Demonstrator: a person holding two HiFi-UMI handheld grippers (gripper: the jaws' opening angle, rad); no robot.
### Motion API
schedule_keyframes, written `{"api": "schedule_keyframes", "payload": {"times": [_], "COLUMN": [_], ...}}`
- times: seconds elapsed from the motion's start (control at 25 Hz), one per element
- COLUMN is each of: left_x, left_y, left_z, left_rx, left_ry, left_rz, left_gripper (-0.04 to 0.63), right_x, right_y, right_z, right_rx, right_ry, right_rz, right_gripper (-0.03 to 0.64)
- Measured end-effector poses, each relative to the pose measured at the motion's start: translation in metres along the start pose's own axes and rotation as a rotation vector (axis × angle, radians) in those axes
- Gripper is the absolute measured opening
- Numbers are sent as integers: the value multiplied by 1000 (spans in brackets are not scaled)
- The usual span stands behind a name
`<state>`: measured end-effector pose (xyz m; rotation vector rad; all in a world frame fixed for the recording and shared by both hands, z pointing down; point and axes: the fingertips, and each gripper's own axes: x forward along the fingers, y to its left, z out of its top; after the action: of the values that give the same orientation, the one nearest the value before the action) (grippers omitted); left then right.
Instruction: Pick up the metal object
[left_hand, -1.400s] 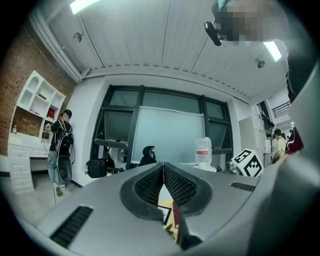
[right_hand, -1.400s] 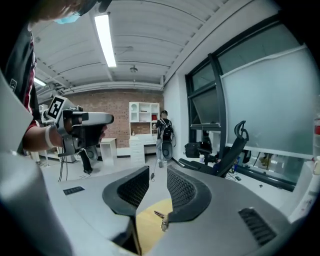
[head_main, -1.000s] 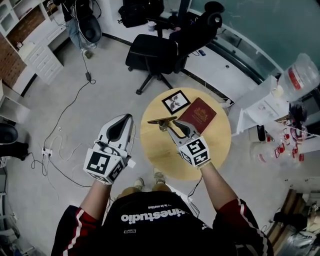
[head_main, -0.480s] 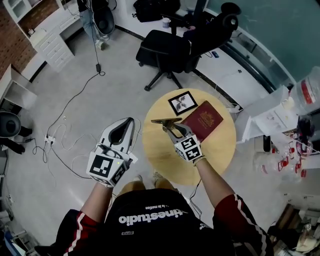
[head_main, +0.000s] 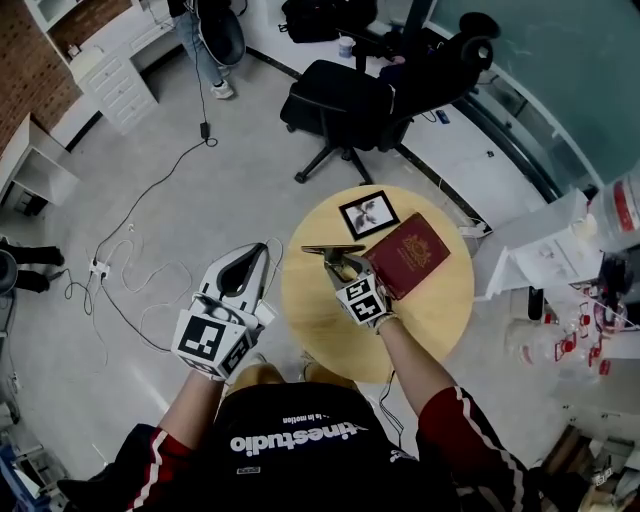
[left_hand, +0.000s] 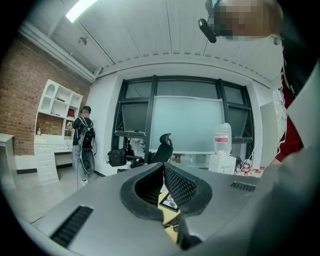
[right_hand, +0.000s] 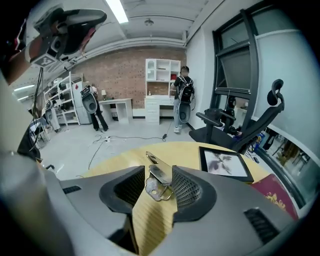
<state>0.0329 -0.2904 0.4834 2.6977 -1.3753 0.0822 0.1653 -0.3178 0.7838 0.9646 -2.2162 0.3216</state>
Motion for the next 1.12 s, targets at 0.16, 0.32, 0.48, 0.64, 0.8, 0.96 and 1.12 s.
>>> {"api": "schedule_keyframes", "payload": {"times": [0.16, 0.32, 0.48, 0.64, 0.8, 0.96, 1.12], "left_x": [1, -1, -3, -2, -7, -12, -15], "left_y": [5, 10, 14, 14, 16, 22, 25], "left_z": [-1, -2, -5, -3, -9, -9, -6], "left_rx": [-4, 4, 7, 10, 30, 35, 26], "left_ry": [4, 7, 11, 13, 15, 15, 5], "left_rz": [15, 23, 31, 30, 27, 39, 52], "left_gripper": [21, 21, 20, 21, 20, 20, 20], "right_x": [13, 16, 19, 27, 32, 35, 36], "right_y": [-5, -6, -6, -6, -8, -9, -11], "right_z": [-6, -5, -3, -4, -8, -4, 0], "right_rx": [-1, -13, -46, -108, -144, -118, -90], "right_ry": [35, 48, 52, 68, 82, 77, 89], "right_rz": [-2, -14, -25, -30, -58, -59, -33], "right_gripper": [181, 189, 189, 189, 189, 196, 195]}}
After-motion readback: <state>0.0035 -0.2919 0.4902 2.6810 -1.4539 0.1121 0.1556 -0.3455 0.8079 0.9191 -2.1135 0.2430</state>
